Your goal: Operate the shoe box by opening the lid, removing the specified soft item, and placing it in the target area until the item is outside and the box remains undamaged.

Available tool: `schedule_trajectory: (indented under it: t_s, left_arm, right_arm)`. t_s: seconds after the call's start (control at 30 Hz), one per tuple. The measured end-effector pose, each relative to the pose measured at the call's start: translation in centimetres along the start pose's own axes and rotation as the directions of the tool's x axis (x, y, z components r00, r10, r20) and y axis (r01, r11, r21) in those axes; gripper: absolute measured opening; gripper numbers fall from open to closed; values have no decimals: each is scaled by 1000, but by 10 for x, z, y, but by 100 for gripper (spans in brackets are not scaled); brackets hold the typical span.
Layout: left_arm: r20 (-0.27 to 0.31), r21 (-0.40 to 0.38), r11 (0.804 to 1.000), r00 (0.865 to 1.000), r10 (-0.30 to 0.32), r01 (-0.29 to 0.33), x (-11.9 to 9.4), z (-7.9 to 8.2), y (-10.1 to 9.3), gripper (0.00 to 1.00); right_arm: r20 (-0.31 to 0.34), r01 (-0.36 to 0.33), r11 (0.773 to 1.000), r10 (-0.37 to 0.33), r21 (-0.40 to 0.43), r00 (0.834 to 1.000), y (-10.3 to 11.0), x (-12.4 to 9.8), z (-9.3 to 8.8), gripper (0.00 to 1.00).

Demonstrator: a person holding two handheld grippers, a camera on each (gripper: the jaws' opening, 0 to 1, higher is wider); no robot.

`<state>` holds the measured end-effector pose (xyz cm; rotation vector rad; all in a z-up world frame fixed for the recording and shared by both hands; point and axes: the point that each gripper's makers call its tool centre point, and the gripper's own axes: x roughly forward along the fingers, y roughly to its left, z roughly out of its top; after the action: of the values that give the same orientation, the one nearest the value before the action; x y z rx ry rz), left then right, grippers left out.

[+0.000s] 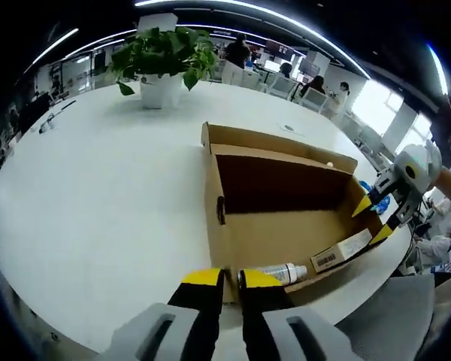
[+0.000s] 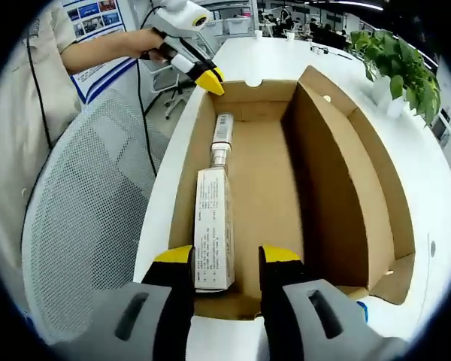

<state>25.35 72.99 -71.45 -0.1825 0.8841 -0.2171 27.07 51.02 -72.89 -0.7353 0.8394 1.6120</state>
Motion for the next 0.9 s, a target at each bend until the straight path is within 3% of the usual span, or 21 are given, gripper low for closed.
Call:
schedule_trajectory:
  t_s: [0.47,0.53,0.9]
  left_arm:
    - [-3,3,1000,1000,14,-14,1,-1,2,7]
    - [-4,1,1000,1000,14,-14,1,-1,1,7]
    - [-5,9,1000,1000,25,-25,-1,-1,-3,7]
  right_arm:
    - [-3,-27,1000,27,13,1000,6,12,4,25]
    - [-16,-31,995,32,96,999,8,14,2,20]
    - [-43,2,997,2,83,999,7,15,-1,16]
